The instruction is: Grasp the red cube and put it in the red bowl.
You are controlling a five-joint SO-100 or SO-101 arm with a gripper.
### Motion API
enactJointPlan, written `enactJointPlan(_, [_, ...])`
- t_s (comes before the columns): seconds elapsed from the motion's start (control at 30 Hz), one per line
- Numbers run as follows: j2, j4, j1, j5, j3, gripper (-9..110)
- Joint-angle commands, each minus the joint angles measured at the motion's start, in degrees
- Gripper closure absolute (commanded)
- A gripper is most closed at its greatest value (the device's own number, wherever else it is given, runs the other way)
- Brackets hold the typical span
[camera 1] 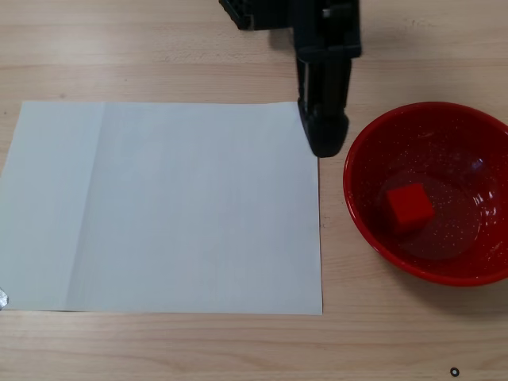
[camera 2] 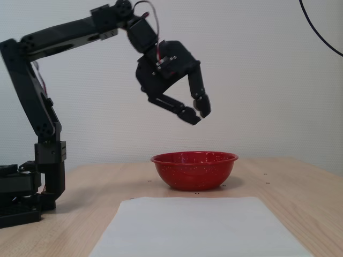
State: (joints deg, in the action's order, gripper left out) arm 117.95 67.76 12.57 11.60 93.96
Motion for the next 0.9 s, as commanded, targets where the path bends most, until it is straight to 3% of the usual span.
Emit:
enactJointPlan(0.0, [8.09, -2.99, -1.05, -0.88, 0.26, 101])
enactJointPlan(0.87, [41.13, -37.79, -3.08, -3.43, 54.58, 101])
